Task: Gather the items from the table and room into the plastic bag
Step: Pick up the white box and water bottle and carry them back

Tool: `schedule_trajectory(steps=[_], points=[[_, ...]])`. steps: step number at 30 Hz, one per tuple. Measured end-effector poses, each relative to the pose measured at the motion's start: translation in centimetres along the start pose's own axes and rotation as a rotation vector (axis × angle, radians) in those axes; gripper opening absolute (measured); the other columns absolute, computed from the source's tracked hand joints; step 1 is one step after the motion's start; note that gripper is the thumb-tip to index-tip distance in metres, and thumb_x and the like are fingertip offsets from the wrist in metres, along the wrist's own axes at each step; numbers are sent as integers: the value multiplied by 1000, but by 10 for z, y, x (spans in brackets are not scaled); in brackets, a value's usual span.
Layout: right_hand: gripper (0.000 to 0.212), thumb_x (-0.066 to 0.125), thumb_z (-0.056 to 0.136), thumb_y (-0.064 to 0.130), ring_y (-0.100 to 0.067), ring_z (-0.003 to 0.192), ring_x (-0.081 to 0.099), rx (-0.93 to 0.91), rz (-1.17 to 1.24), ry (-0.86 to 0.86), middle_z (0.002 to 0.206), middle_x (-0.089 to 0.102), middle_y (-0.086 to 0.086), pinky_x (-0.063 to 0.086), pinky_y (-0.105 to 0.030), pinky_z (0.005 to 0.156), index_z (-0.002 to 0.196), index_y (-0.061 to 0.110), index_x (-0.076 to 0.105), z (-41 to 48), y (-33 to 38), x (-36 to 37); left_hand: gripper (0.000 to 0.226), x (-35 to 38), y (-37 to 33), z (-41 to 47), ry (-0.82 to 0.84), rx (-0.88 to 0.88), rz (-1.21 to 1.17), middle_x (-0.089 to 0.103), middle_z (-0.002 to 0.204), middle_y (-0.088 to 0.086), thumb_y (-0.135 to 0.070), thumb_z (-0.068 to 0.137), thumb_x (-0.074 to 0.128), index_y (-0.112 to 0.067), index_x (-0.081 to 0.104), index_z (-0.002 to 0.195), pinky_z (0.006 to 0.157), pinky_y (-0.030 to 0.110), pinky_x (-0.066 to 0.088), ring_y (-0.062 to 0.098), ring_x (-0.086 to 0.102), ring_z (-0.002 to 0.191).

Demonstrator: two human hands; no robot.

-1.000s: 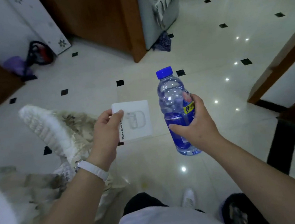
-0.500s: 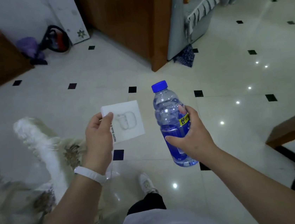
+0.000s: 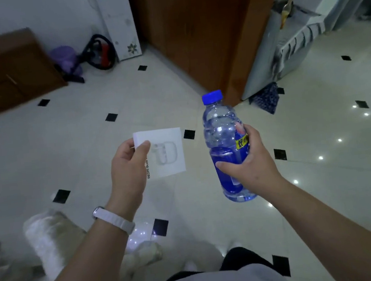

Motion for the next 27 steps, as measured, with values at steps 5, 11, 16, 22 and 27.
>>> schedule_trajectory(steps=[5, 11, 16, 22, 27], points=[[87, 88, 63, 28, 4, 99, 60, -23, 39, 124, 119, 55, 24, 47, -17, 77, 128, 47, 35, 98, 4, 47, 6, -3, 12, 76, -128, -52, 20, 71, 83, -5, -21, 93, 62, -23, 68, 93, 58, 27, 52, 11, 65, 71], [87, 89, 62, 28, 4, 98, 60, -106, 57, 333, 120, 55, 22, 50, -23, 83, 127, 48, 35, 224, 30, 105, 7, 2, -17, 166, -308, -31, 70, 71, 78, -9, -21, 94, 62, -25, 68, 93, 59, 27, 51, 6, 65, 67], [84, 88, 63, 27, 6, 97, 59, -223, 59, 480, 120, 55, 21, 48, -19, 81, 123, 51, 35, 306, 88, 153, 9, -25, -55, 207, -487, 40, 69, 70, 78, -7, -16, 93, 63, -22, 69, 92, 61, 26, 51, 8, 64, 69], [82, 86, 63, 26, 7, 96, 60, -293, 64, 671, 113, 52, 38, 52, -27, 83, 108, 69, 32, 344, 146, 235, 16, -97, -58, 210, -721, -16, -20, 71, 92, 9, -32, 85, 68, -21, 72, 96, 76, 47, 53, 25, 65, 81], [81, 86, 65, 24, 11, 98, 58, -357, 14, 817, 115, 48, 42, 47, -17, 80, 109, 68, 33, 343, 180, 324, 12, -163, -47, 224, -900, -27, -44, 70, 90, 7, -19, 95, 61, -12, 68, 102, 66, 33, 52, 19, 66, 76]])
Point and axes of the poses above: each hand's wrist, its own z-axis towards the middle knuckle, its own x-axis out of the palm, y = z × x, the point moved 7 cm from there along z, towards the middle knuckle
